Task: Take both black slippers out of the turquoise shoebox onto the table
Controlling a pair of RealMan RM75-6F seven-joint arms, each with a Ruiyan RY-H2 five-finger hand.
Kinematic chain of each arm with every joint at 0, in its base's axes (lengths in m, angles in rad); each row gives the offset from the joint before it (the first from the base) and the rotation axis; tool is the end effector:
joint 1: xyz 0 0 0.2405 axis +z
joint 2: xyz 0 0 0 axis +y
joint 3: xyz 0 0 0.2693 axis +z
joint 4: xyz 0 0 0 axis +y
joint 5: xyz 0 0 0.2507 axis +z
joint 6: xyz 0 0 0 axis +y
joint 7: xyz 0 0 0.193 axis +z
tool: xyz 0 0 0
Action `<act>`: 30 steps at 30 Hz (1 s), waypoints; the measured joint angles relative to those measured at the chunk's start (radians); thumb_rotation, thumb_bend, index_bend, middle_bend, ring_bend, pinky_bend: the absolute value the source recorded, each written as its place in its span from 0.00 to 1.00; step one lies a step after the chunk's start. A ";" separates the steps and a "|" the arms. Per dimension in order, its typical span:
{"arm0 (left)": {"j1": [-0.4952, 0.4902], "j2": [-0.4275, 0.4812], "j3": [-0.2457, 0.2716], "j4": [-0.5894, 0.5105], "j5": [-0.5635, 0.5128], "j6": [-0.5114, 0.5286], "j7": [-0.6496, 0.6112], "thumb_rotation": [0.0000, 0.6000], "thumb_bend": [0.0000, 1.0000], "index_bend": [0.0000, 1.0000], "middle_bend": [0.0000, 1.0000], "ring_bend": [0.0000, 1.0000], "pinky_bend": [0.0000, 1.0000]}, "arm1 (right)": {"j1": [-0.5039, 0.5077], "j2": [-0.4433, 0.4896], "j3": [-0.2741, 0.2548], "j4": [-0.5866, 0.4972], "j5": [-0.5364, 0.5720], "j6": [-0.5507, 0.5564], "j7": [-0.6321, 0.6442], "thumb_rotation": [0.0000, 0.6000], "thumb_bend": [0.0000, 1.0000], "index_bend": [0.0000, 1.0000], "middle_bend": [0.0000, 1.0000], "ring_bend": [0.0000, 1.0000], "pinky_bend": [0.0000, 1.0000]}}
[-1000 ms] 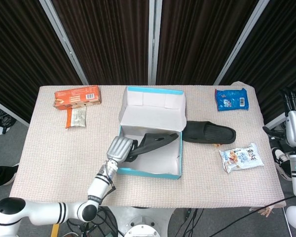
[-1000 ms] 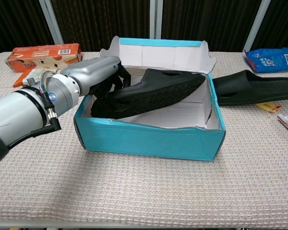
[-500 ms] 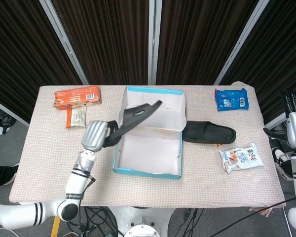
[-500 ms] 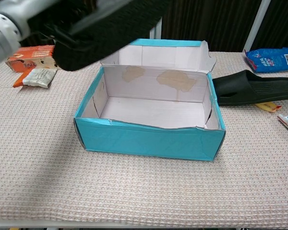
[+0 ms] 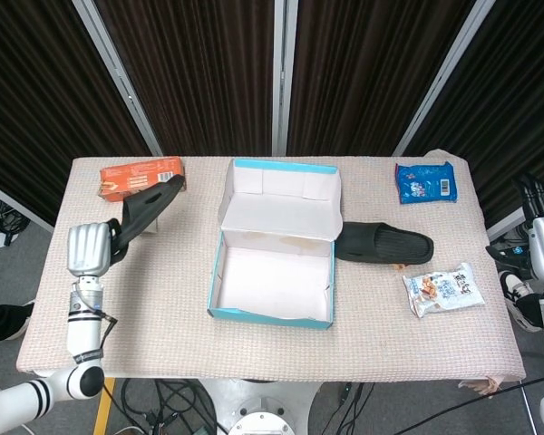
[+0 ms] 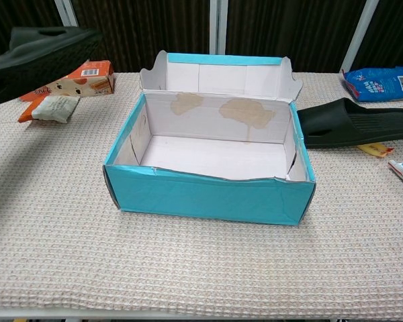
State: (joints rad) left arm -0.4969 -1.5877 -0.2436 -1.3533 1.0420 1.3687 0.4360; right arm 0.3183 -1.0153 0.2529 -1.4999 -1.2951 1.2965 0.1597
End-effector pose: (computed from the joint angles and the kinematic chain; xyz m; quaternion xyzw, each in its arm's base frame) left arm -0.2646 0.3956 0.0184 -0.5599 -0.3638 -0.3656 0.6485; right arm -0.3202 -0.3664 0.2128 0.5550 -0.3508 0.4459 0.6084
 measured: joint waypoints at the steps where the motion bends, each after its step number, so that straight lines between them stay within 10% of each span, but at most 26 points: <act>1: 0.007 -0.007 0.006 0.015 -0.003 0.002 0.002 1.00 0.51 0.62 0.71 0.71 0.86 | -0.002 0.001 -0.001 -0.001 -0.003 0.003 0.000 1.00 0.00 0.00 0.00 0.00 0.00; 8: 0.028 -0.038 0.052 0.039 -0.008 -0.022 0.045 1.00 0.50 0.59 0.67 0.65 0.78 | -0.006 0.003 -0.005 -0.005 -0.012 0.009 0.006 1.00 0.00 0.00 0.00 0.00 0.00; 15: 0.027 -0.011 0.081 -0.076 -0.020 -0.110 0.063 1.00 0.01 0.16 0.26 0.20 0.37 | -0.015 0.004 -0.011 -0.004 -0.010 0.008 0.006 1.00 0.00 0.00 0.00 0.00 0.00; 30: 0.111 0.248 0.105 -0.261 0.133 -0.052 -0.101 1.00 0.00 0.15 0.16 0.09 0.21 | -0.090 0.020 -0.100 -0.020 -0.112 0.044 0.130 1.00 0.06 0.00 0.00 0.00 0.00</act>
State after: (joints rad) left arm -0.3863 -1.3395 -0.1387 -1.6143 1.1751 1.3166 0.3352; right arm 0.2285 -0.9948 0.1529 -1.5195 -1.4075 1.3401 0.2900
